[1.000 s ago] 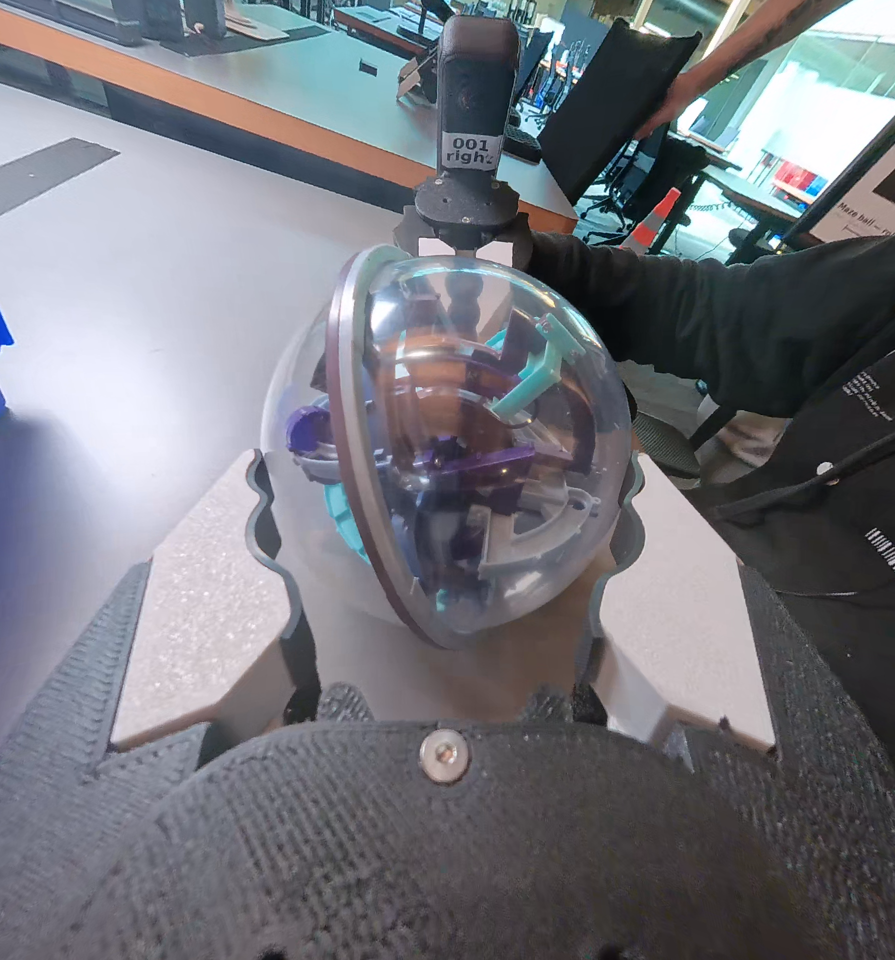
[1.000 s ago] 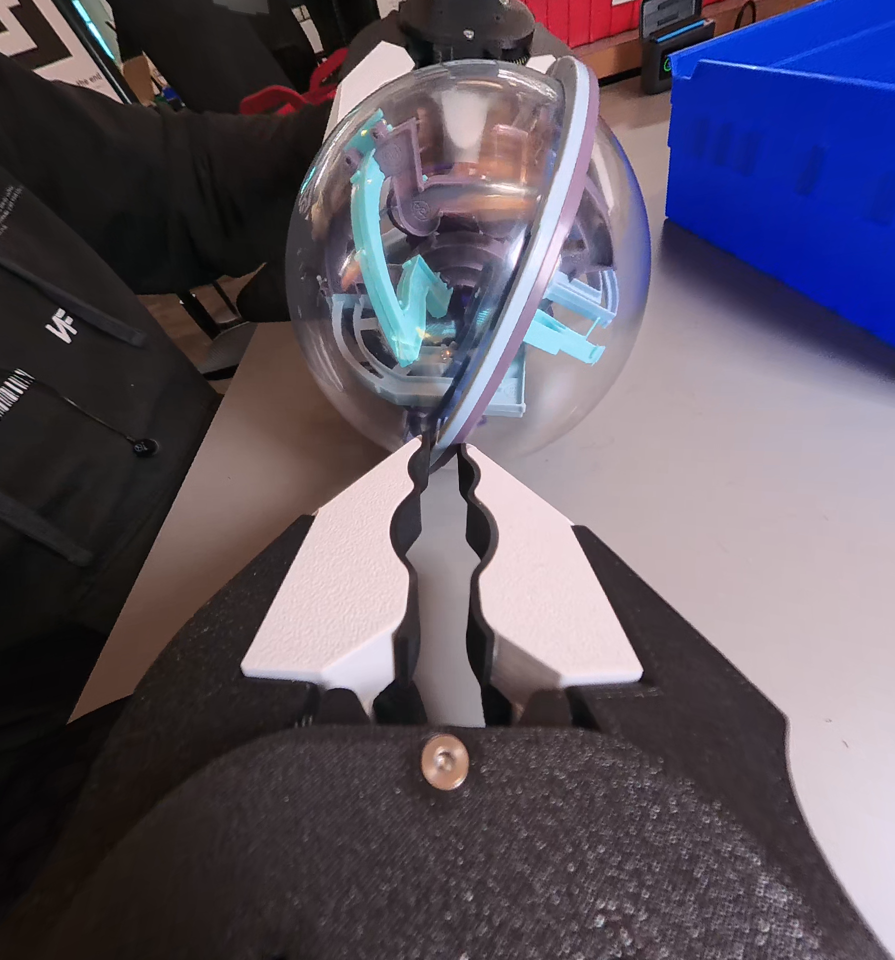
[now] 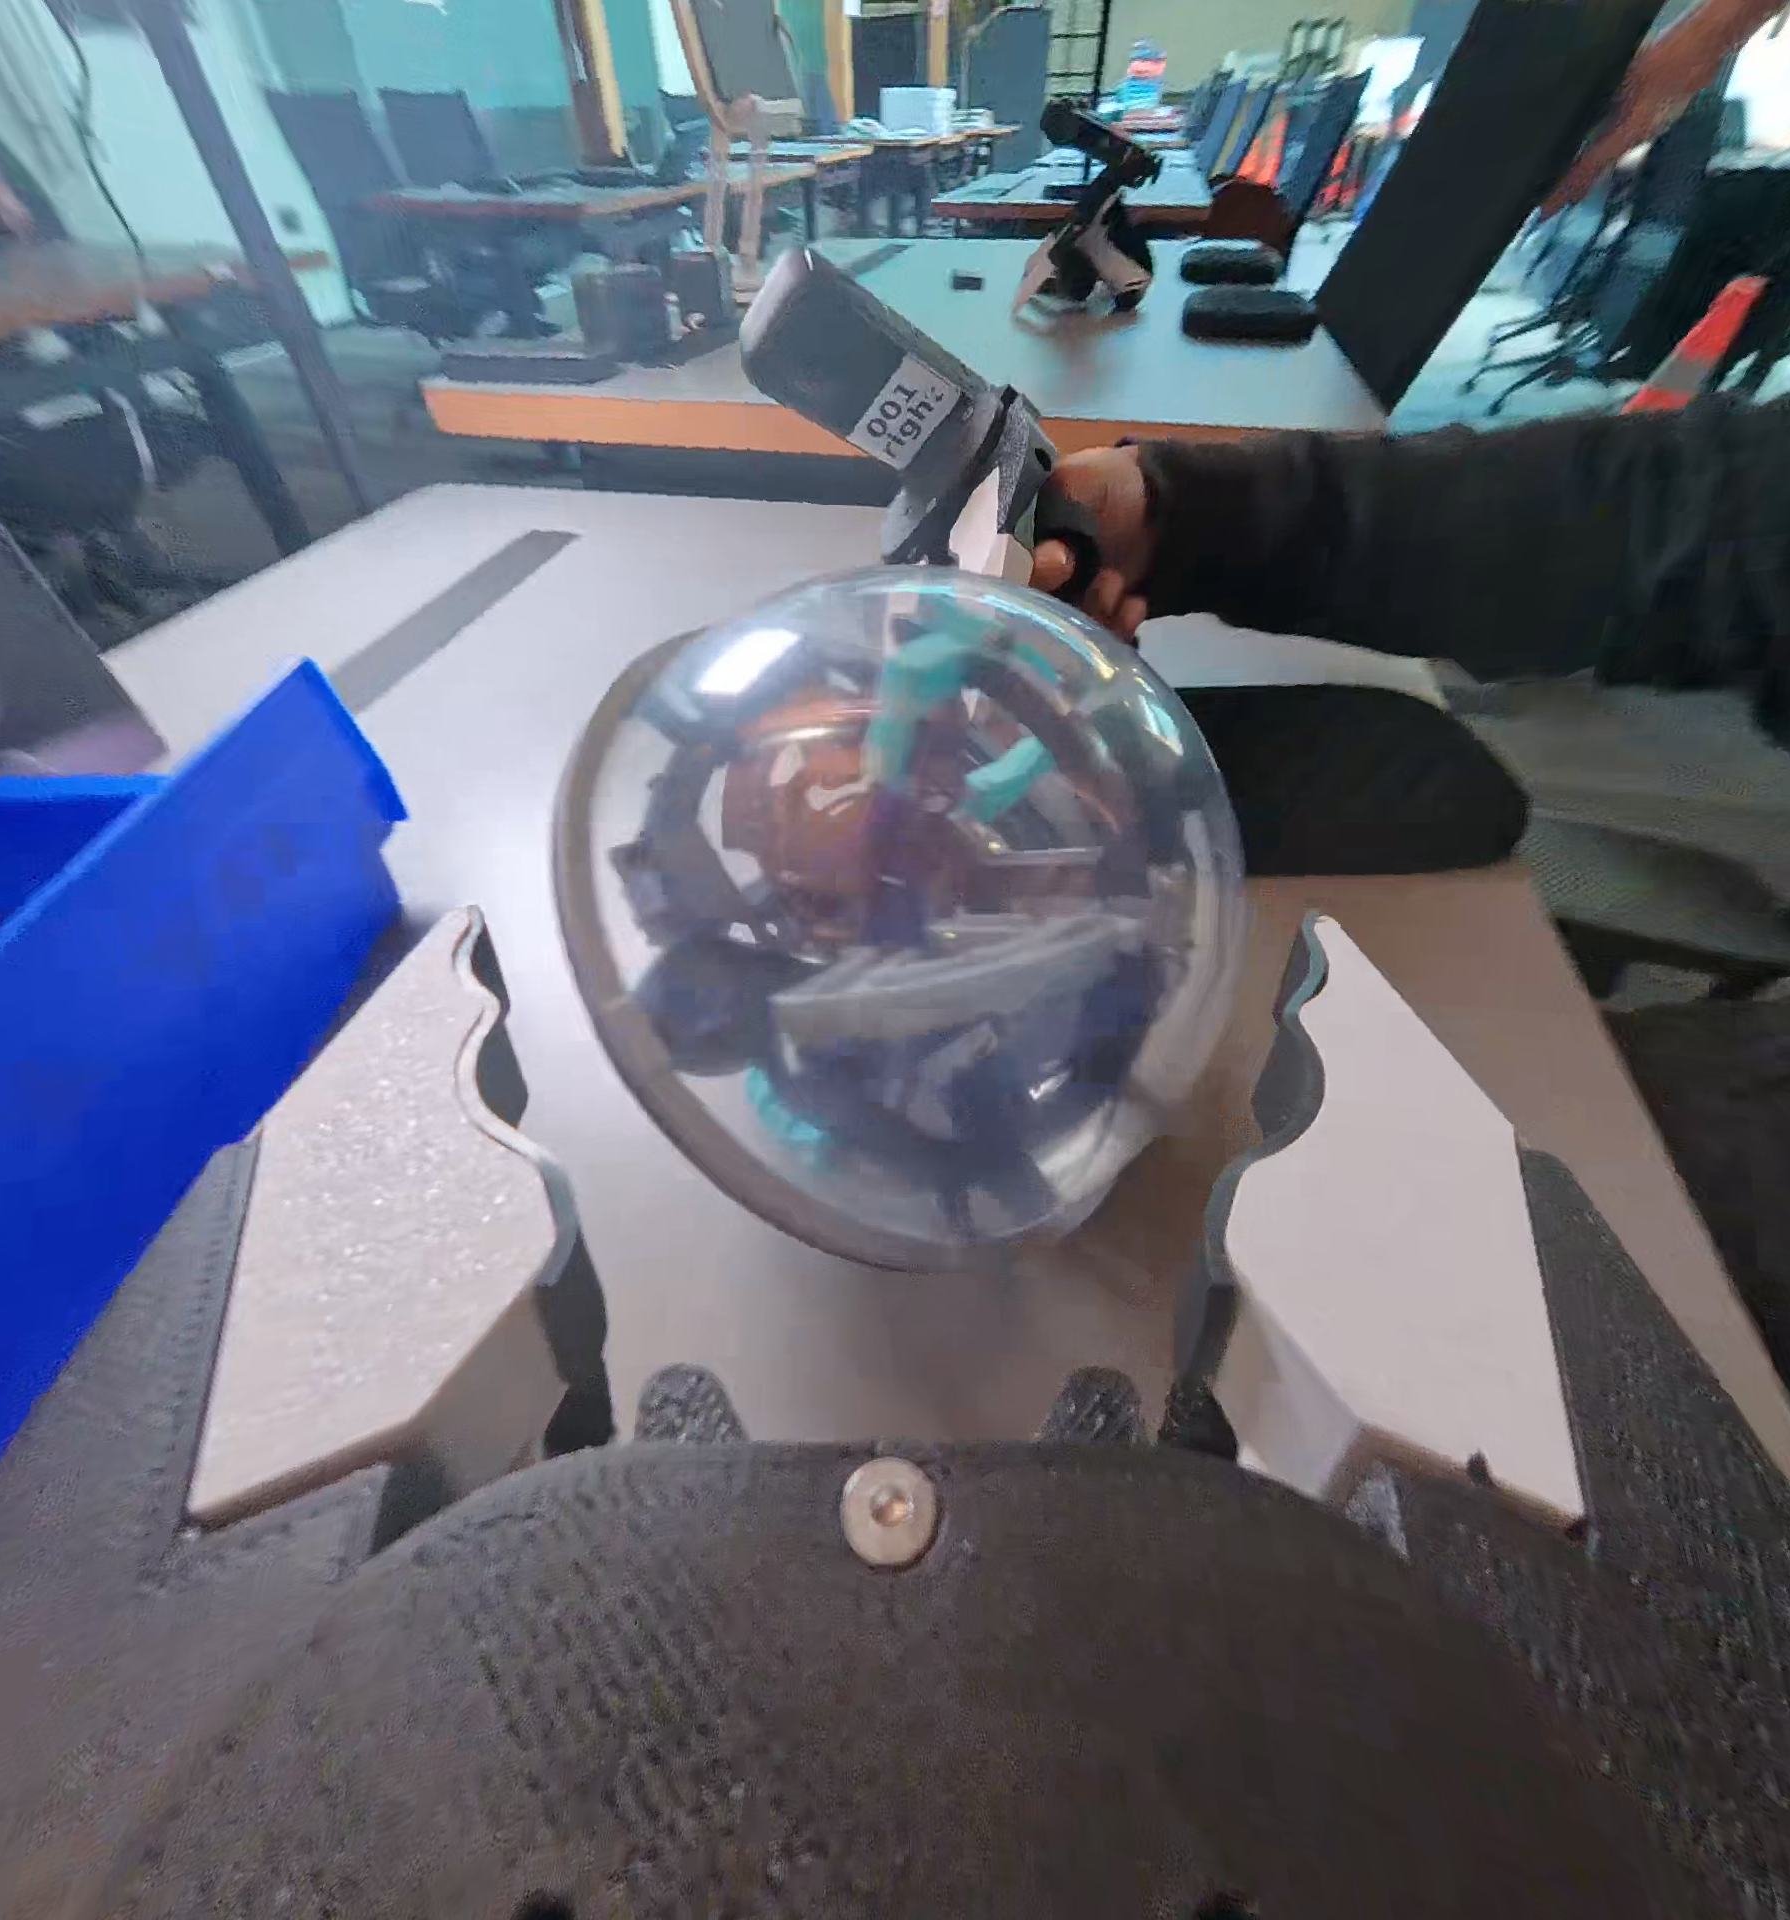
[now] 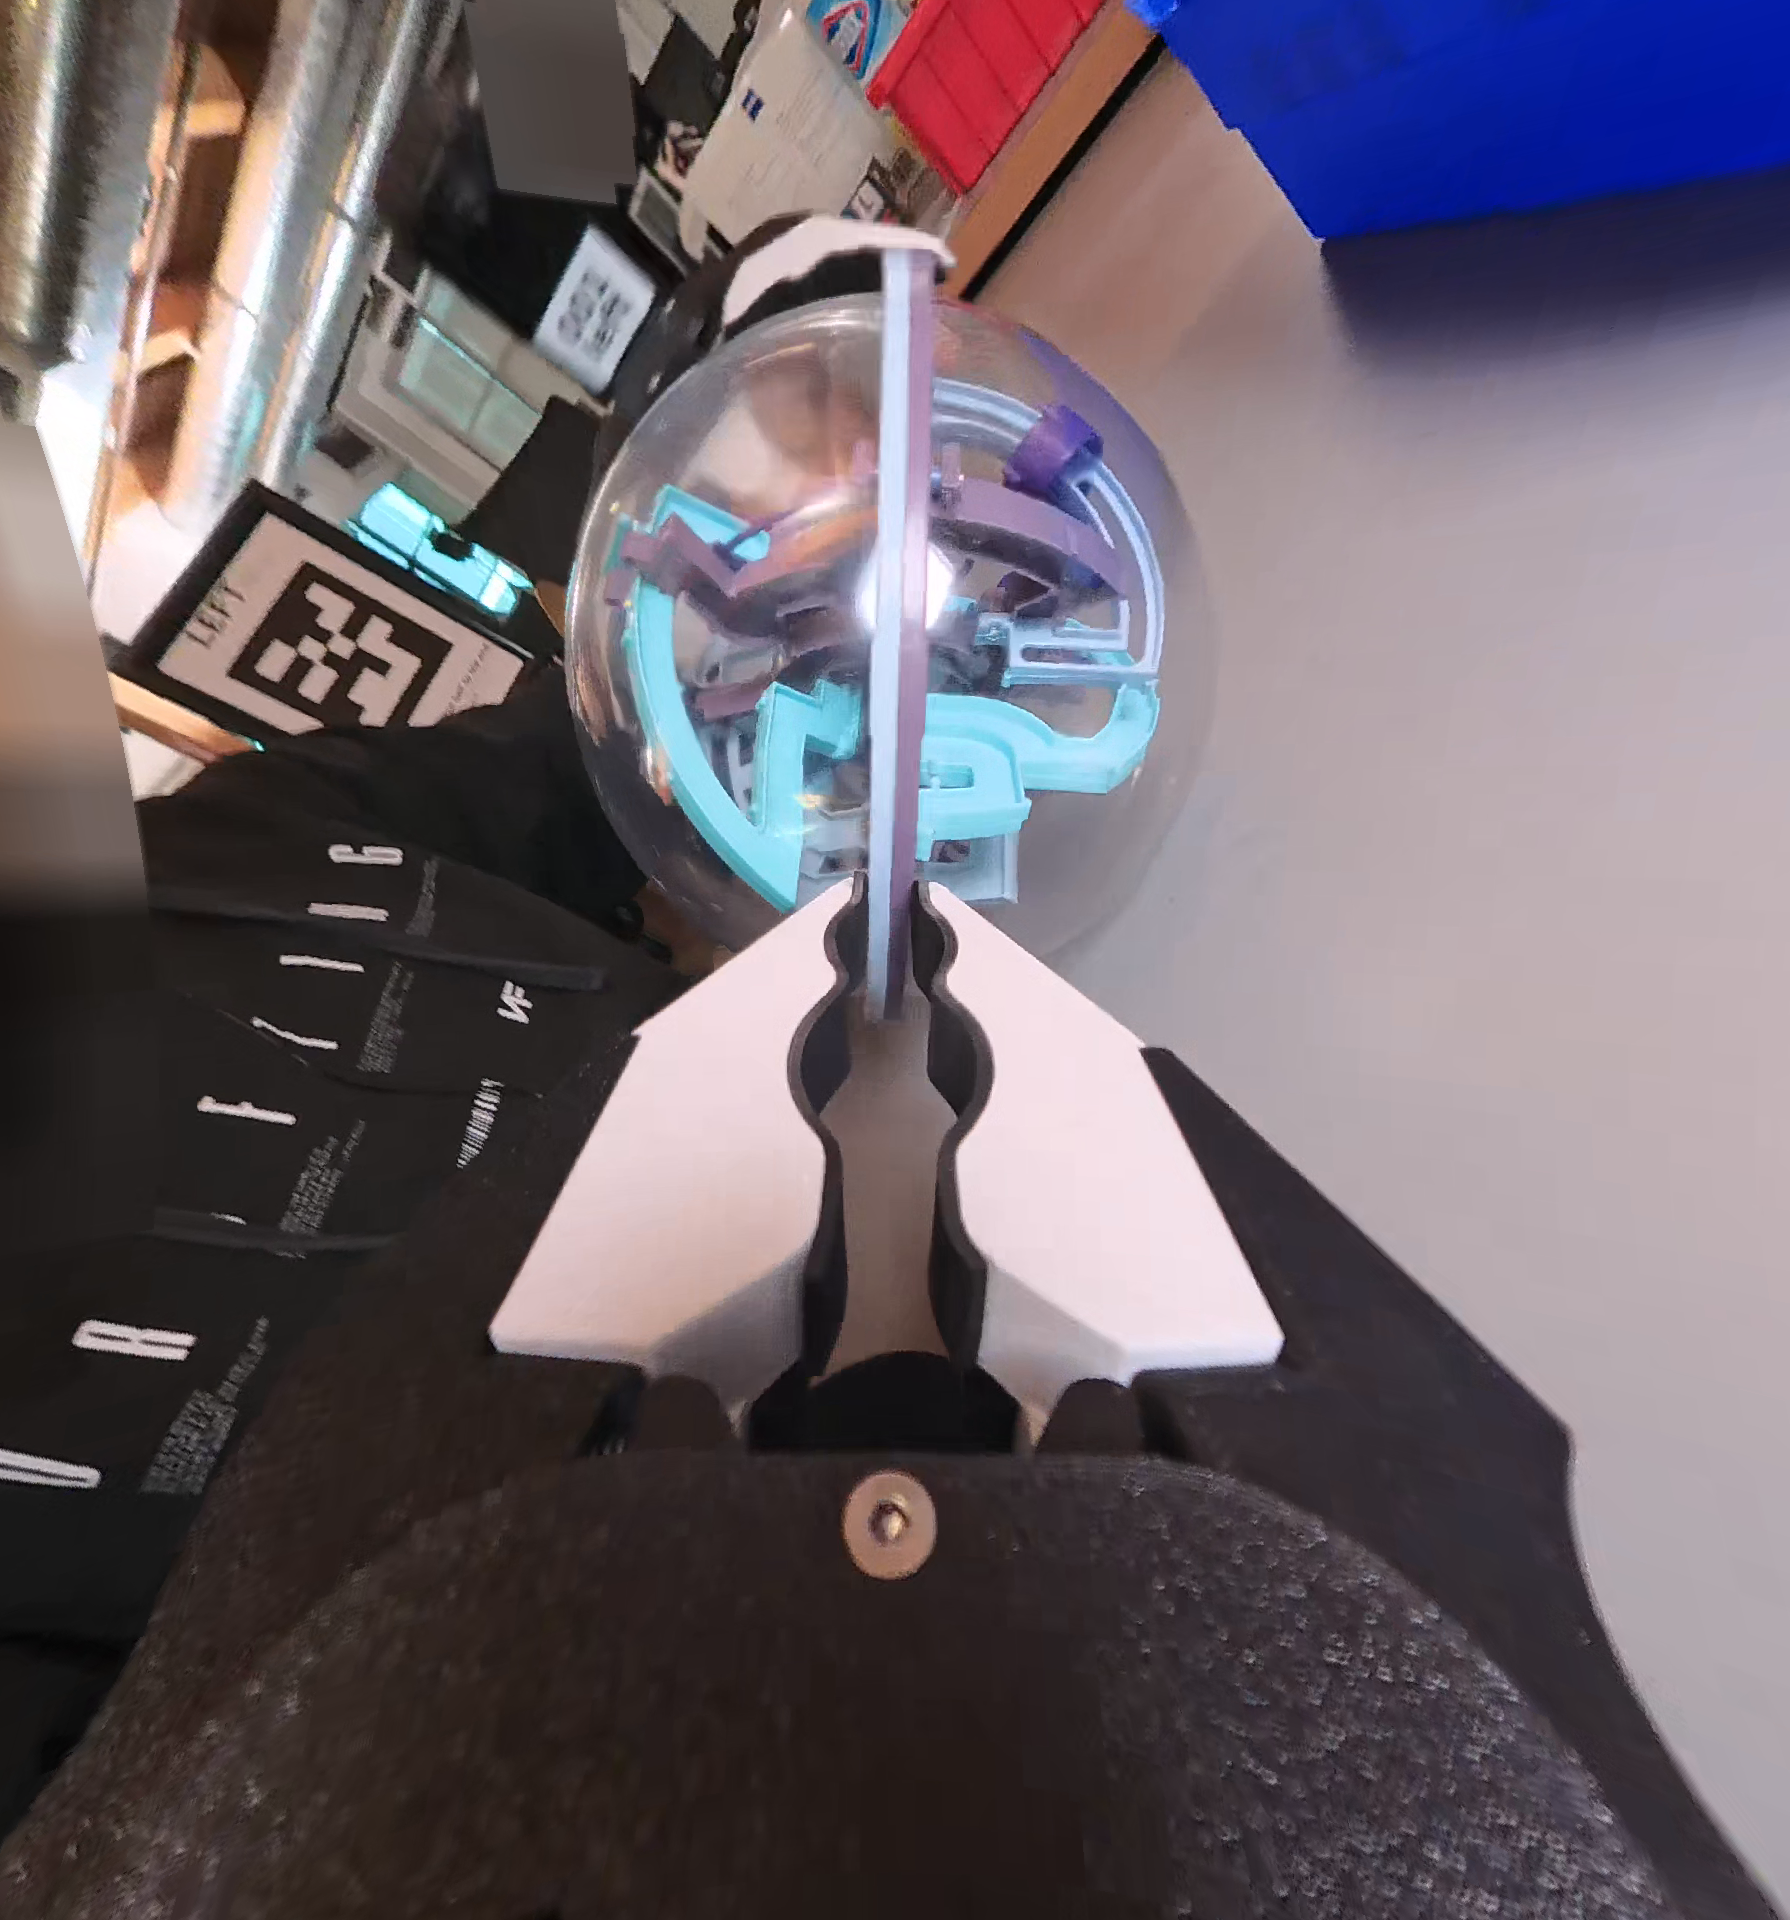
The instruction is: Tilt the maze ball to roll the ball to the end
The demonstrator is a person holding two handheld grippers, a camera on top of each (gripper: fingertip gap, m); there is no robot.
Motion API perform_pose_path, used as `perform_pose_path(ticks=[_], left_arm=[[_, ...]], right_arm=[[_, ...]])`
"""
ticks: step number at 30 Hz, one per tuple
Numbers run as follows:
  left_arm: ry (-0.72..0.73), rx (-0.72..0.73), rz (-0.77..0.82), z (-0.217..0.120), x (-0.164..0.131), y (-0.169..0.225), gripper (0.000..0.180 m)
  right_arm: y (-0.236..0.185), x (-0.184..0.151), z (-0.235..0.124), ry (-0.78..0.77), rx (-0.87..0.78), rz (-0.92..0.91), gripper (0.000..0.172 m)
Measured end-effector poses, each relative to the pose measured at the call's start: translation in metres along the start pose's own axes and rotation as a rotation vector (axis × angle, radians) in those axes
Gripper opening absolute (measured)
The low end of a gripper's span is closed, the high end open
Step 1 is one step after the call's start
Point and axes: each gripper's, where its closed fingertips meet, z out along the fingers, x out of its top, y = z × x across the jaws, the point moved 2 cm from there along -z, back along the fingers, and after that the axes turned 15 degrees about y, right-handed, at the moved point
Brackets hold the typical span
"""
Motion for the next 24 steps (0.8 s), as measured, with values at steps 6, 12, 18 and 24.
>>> perform_pose_path(ticks=[6,12,18,24], left_arm=[[-0.113,0.096,0.214,0.010,-0.029,0.004,0.141],[-0.118,0.053,0.143,0.013,-0.026,-0.002,0.140],[-0.147,0.011,0.092,0.016,-0.024,-0.005,0.139],[-0.182,-0.069,-0.014,0.024,-0.021,-0.006,0.139]], right_arm=[[-0.002,-0.006,0.002,0.033,-0.009,0.080,0.005],[-0.002,-0.011,0.003,0.039,-0.044,0.002,0.007],[-0.002,0.007,-0.010,-0.032,-0.160,-0.726,0.081],[-0.006,0.002,0.011,-0.126,-0.139,-0.918,0.108]])
